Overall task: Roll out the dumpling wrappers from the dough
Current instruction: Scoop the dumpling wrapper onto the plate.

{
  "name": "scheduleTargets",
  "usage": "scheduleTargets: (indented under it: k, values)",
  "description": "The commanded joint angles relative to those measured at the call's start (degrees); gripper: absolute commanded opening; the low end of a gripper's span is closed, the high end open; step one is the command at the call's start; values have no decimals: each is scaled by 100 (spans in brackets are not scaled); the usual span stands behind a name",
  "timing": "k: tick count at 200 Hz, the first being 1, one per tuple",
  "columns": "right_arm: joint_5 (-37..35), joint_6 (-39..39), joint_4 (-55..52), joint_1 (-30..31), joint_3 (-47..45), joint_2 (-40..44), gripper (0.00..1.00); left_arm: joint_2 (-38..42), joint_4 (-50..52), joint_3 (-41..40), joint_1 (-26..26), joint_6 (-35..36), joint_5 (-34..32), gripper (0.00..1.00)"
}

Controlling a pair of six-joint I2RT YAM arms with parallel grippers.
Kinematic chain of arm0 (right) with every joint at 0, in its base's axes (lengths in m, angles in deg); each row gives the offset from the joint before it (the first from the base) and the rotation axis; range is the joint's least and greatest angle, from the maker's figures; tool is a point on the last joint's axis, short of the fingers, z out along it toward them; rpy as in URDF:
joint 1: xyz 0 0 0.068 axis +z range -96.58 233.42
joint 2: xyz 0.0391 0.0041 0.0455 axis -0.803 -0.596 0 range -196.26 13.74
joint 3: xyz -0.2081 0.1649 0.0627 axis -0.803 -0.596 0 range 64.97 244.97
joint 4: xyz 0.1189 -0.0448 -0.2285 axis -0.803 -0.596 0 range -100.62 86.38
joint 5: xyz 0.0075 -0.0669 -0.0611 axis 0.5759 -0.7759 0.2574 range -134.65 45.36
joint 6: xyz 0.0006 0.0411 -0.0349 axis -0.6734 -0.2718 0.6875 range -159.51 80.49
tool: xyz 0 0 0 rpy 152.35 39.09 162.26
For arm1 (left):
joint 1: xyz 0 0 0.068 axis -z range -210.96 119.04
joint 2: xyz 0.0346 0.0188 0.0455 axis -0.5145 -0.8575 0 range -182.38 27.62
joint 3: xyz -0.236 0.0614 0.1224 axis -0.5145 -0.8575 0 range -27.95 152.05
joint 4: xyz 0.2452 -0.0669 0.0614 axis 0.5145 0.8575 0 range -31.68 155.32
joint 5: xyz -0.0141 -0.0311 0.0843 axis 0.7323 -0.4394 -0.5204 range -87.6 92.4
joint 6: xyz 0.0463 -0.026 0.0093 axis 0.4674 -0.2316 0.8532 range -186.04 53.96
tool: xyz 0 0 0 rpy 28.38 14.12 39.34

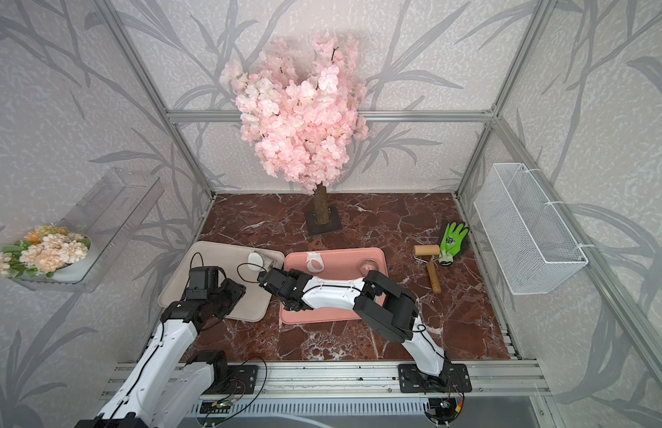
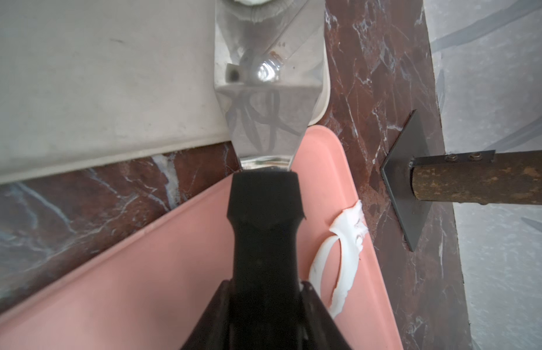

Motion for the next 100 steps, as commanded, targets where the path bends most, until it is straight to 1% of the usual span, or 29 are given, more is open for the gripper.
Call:
scheduleTargets:
  k: [1, 20, 34, 47, 64, 81, 90, 100]
  values:
    - [285, -425, -286, -84, 177, 275, 0, 82, 62, 31, -22, -37, -111, 45]
    - [515, -455, -97, -86, -74, 459, 0, 91, 89, 37, -18, -33, -118, 45]
    - [231, -351, -116, -62, -109, 478, 0, 100, 108, 40, -20, -24, -136, 45]
    - [-220, 75, 130, 19, -240, 474, 0, 120, 96, 31, -19, -34, -143, 45]
    - [-764, 825, 969, 105, -629, 531, 0, 122, 98, 35, -21, -50, -160, 45]
    - [-1280, 1169, 1309, 115, -676, 434, 0, 163, 145, 62, -21, -69, -217, 45]
    - [-1325, 1389, 1532, 136, -765, 445, 0, 205, 160, 63, -18, -73, -241, 45]
    - [-1183, 1604, 1758, 166, -917, 507, 0, 222, 184, 66, -23, -73, -244, 45]
